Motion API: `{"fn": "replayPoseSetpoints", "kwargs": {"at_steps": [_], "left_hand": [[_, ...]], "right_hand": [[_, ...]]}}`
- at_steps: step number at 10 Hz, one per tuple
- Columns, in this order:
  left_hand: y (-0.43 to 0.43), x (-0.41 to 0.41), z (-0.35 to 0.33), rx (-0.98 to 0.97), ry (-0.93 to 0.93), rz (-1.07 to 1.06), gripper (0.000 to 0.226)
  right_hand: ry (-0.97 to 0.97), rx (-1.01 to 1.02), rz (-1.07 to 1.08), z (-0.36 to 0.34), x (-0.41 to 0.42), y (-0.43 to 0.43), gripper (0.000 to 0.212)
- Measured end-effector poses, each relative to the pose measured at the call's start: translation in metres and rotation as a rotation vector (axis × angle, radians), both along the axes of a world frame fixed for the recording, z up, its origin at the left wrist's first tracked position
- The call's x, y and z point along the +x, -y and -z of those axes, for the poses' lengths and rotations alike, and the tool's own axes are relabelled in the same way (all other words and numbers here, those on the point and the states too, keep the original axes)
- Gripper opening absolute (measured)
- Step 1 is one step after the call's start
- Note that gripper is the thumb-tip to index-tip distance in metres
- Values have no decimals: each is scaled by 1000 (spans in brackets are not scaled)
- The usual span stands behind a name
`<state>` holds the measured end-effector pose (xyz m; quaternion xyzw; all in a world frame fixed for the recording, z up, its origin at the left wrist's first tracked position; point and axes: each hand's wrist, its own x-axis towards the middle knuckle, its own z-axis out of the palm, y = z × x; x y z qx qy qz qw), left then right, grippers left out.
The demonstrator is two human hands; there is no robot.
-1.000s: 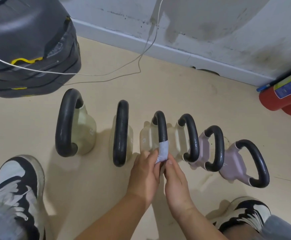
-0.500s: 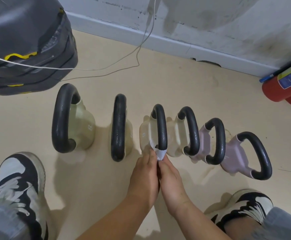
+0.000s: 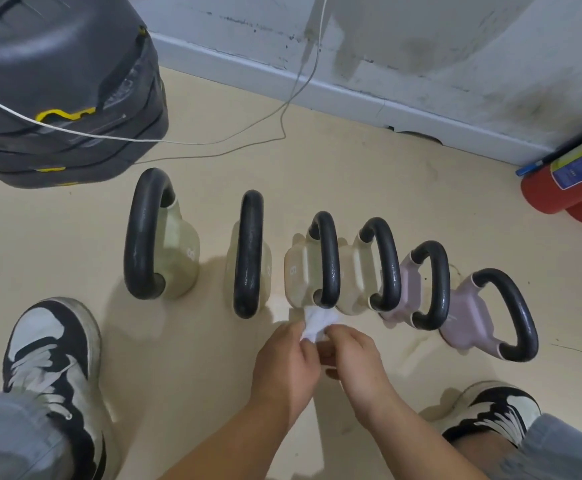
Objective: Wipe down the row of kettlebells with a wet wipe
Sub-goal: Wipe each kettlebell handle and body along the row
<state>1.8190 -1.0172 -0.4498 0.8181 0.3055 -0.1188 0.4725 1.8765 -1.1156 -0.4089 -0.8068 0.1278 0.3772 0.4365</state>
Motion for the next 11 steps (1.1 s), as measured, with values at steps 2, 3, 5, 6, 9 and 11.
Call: {"fn": "replayPoseSetpoints", "kwargs": {"at_steps": [2, 3, 5, 6, 9, 11], "left_hand": [[2, 18, -34, -431, 130, -71, 31], [-1, 20, -40, 41, 112, 217, 24], [-19, 20, -74, -79, 105, 123, 14], [-30, 11, -86, -130, 40, 26, 18], [-11, 12, -65, -360, -163, -273, 41], [11, 40, -65, -438, 76, -326, 19]], "right_hand": [[9, 79, -3, -13, 8, -8, 19], [72, 36, 74, -28, 16, -9, 21], [250, 69, 188, -65, 12, -24, 30], [186, 74, 234, -67, 9, -29, 21], [-65, 30, 230, -46, -3, -1, 17], [20, 123, 317, -43, 17, 2, 34]]}}
